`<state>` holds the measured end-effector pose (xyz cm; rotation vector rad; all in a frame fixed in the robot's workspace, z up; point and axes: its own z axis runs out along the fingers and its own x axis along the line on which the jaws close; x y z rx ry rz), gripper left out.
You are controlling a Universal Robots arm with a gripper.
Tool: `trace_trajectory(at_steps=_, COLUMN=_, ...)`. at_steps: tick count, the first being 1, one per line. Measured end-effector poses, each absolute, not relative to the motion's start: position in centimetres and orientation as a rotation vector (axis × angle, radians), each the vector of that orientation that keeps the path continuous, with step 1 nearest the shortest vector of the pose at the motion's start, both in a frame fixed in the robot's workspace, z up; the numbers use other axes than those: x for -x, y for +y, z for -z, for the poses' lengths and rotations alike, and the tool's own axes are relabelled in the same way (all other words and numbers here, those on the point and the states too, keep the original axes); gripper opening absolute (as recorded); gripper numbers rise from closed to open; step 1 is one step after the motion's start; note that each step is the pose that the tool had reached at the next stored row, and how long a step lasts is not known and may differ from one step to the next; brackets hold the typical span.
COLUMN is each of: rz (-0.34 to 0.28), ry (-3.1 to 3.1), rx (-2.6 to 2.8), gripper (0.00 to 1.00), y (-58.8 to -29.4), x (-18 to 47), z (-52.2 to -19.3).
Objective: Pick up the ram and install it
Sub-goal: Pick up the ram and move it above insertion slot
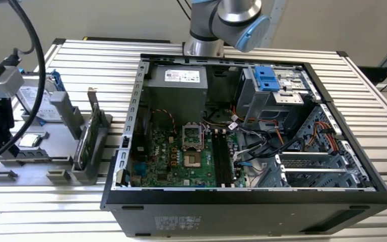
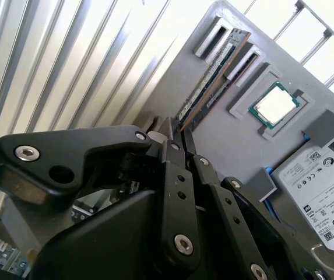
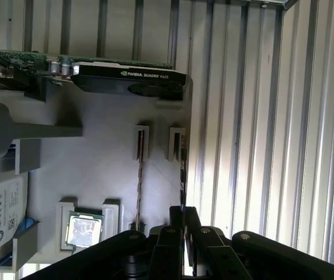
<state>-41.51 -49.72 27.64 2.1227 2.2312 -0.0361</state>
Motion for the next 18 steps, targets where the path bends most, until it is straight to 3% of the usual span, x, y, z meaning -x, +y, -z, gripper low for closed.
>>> trace_trajectory(at_steps=18, rz=0.036, ry=2.231, rx=-2.123, gripper=0.00, y=-49.72, x=41.51, z=-28.05)
